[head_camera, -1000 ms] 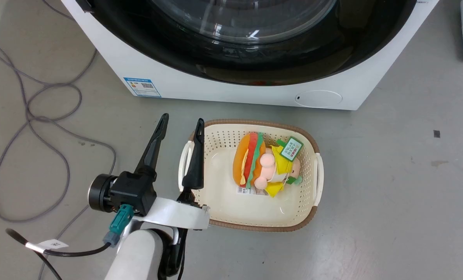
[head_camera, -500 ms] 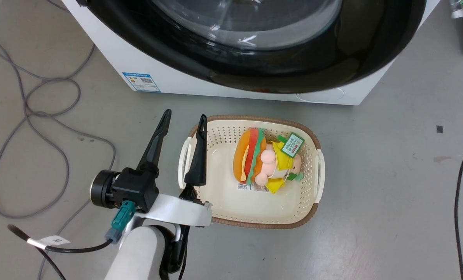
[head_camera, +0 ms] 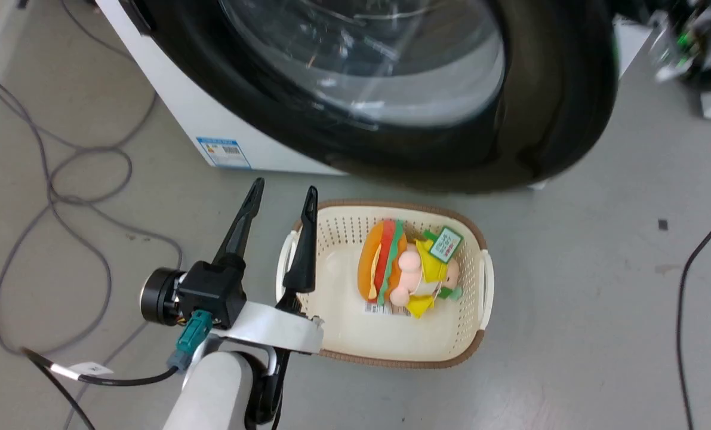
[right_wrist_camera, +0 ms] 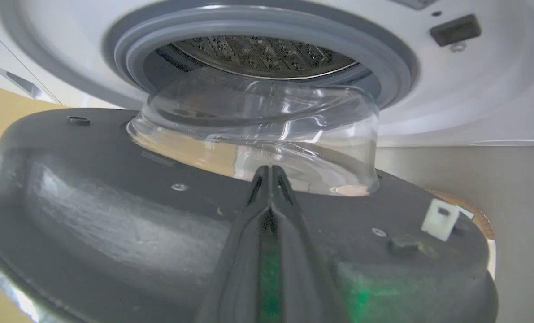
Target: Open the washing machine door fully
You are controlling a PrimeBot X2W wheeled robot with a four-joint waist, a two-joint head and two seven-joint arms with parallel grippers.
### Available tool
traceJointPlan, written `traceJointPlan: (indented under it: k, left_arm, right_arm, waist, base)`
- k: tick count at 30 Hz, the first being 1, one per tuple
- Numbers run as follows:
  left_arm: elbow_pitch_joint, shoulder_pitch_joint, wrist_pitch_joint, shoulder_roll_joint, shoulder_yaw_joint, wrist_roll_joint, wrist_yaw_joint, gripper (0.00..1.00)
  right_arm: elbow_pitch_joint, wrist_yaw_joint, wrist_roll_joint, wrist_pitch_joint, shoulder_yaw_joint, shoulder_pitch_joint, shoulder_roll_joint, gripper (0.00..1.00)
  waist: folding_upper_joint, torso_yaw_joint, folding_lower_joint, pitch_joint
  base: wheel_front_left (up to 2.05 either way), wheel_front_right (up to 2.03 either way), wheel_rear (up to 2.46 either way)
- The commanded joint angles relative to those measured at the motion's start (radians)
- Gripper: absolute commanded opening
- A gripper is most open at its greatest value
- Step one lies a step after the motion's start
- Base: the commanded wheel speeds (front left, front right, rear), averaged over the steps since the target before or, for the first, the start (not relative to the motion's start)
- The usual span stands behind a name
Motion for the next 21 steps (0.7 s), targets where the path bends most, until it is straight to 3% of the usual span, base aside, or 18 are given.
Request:
traceJointPlan:
  k: [1,10,21]
  left_arm:
    - [0.009,0.021,-0.006,0.001,0.006,0.008,-0.001,1.00]
    - [0.031,0.068,-0.006,0.001,0.012,0.006,0.001,1.00]
    - [0.055,0.119,-0.006,0.001,0.016,0.009,-0.002,1.00]
  right_arm:
    - [-0.038,0.001,0.016,0.021,-0.003,0.058,0.012,0.00]
    - [-0.255,0.001,0.032,0.053,-0.004,0.254,-0.030,0.00]
    - [-0.614,0.001,0.098,-0.011,0.031,0.456,-0.107,0.00]
  waist:
    - [0.0000,0.001,0.0000,-0.028]
    - [0.0000,0.006,0.0000,-0.108]
    - [0.0000,0.012,0.0000,-0.174]
  base:
    - [0.00,0.00,0.00]
    - [0.00,0.00,0.00]
    - [0.00,0.00,0.00]
